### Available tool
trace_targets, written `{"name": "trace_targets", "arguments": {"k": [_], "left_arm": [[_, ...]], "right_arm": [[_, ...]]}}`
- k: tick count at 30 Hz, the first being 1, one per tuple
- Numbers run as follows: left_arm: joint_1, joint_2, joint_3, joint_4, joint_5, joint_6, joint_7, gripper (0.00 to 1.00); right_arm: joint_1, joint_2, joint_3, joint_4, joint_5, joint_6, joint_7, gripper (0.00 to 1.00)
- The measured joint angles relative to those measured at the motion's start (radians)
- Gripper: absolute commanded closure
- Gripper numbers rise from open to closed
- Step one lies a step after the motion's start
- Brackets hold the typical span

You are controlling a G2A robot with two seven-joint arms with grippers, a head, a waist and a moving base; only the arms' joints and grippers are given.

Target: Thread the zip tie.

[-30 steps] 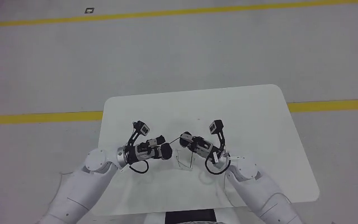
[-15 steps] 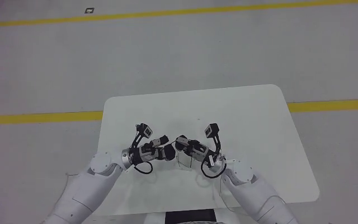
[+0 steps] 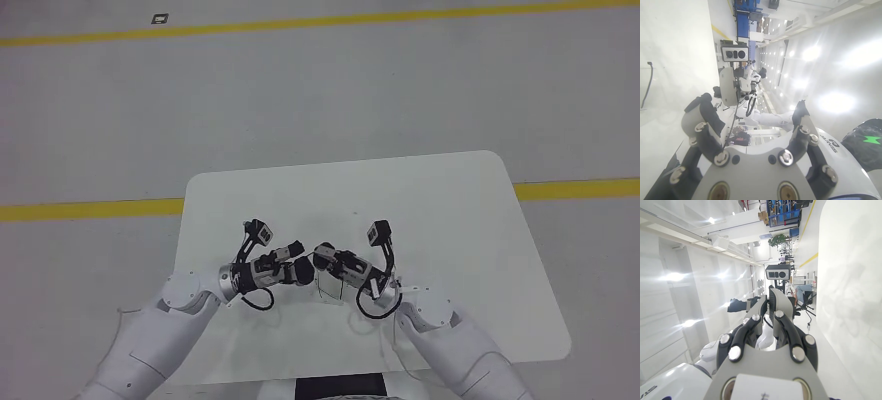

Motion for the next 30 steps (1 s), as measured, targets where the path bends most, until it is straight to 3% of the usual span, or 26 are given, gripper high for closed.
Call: {"name": "trace_targets", "arguments": {"k": [1, 3, 5, 9, 17, 30], "left_arm": [[0.001, 0.0, -0.002, -0.001, 0.003, 0.001, 0.001, 0.15], [0.003, 0.001, -0.005, -0.003, 0.01, 0.003, 0.007, 0.22], [0.005, 0.002, -0.009, -0.006, 0.019, 0.006, 0.013, 0.36], [0.009, 0.004, -0.014, -0.012, 0.035, 0.014, 0.023, 0.5], [0.017, 0.005, -0.02, -0.015, 0.042, 0.012, 0.025, 0.52], [0.026, 0.007, -0.028, -0.02, 0.052, 0.013, 0.023, 0.55]], "right_arm": [[-0.002, 0.001, 0.001, -0.004, -0.008, 0.003, -0.003, 1.0], [-0.007, 0.003, 0.006, -0.013, -0.023, 0.007, -0.01, 1.0], [-0.012, 0.005, 0.012, -0.022, -0.031, 0.011, -0.012, 1.0], [-0.023, 0.009, 0.022, -0.035, -0.039, 0.025, -0.008, 1.0], [-0.036, 0.015, 0.035, -0.04, -0.058, 0.062, -0.021, 1.0], [-0.047, 0.018, 0.044, -0.047, -0.058, 0.055, -0.025, 1.0]]}}
